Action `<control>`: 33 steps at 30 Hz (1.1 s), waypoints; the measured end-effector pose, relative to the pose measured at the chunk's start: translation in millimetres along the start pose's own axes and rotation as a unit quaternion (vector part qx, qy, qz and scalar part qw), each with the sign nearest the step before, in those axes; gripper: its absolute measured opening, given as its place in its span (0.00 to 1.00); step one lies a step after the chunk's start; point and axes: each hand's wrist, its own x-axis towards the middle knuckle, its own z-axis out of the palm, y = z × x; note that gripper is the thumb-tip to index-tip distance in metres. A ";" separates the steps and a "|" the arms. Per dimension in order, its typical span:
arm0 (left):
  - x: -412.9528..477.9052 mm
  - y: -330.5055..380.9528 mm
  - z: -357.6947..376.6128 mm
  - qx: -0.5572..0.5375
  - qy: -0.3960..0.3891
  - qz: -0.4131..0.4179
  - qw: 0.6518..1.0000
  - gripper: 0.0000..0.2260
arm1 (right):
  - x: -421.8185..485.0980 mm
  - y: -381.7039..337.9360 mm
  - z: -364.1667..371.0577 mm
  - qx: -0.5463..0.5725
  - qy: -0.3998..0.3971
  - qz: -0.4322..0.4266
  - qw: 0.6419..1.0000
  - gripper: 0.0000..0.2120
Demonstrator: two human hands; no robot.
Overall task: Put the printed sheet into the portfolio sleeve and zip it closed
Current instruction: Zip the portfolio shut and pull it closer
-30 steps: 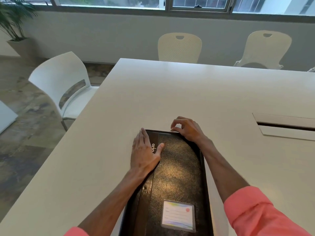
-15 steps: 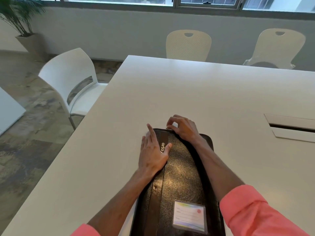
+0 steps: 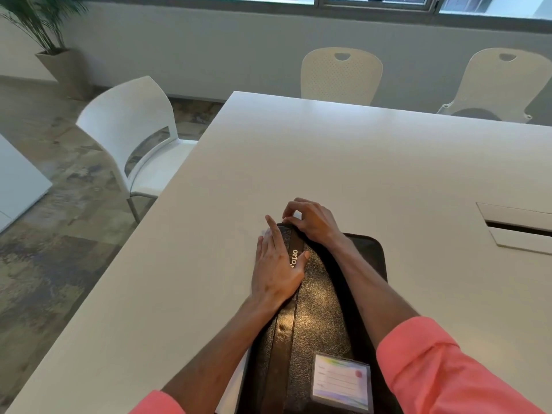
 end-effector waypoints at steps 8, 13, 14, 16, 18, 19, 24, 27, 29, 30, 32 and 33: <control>-1.3 1.7 -2.4 0.054 -0.022 0.010 0.998 0.48 | -13.7 -13.8 -4.4 0.008 0.040 0.055 0.998 0.11; -15.1 2.3 -11.5 0.086 -0.046 -0.005 0.995 0.44 | -66.1 -6.4 -1.5 0.005 0.181 0.116 0.977 0.21; -21.1 2.1 -13.9 0.091 -0.046 -0.004 0.995 0.42 | -80.8 -4.5 -0.1 -0.005 0.193 0.126 0.973 0.21; -35.2 4.1 -17.5 0.109 -0.039 0.008 0.993 0.38 | -111.4 -2.8 4.0 -0.030 0.203 0.143 0.968 0.20; -50.0 8.9 -18.9 0.128 -0.031 0.025 0.991 0.33 | -142.4 -3.9 9.1 -0.032 0.203 0.155 0.966 0.18; -57.2 12.0 -19.1 0.132 -0.030 0.030 0.990 0.32 | -157.0 -5.9 11.7 -0.036 0.197 0.163 0.966 0.19; -85.8 21.0 -15.6 0.122 -0.042 0.007 0.992 0.31 | -218.3 -25.0 26.5 -0.073 0.159 0.210 0.962 0.23; -98.1 19.3 -13.9 0.115 -0.040 0.004 0.993 0.31 | -238.3 -33.9 37.8 -0.100 0.111 0.205 0.967 0.27; -99.3 15.5 -13.4 0.119 -0.040 0.008 0.992 0.30 | -237.3 -36.5 44.8 -0.108 0.088 0.208 0.968 0.28; -100.0 14.0 -14.2 0.119 -0.039 0.010 0.992 0.30 | -236.7 -39.2 47.1 -0.110 0.085 0.210 0.968 0.28; -97.2 11.7 -19.3 0.120 -0.041 0.012 0.992 0.30 | -231.6 -45.8 48.8 -0.111 0.085 0.212 0.967 0.27; -94.6 10.3 -22.4 0.122 -0.047 0.012 0.991 0.30 | -228.5 -49.4 48.8 -0.110 0.085 0.213 0.967 0.28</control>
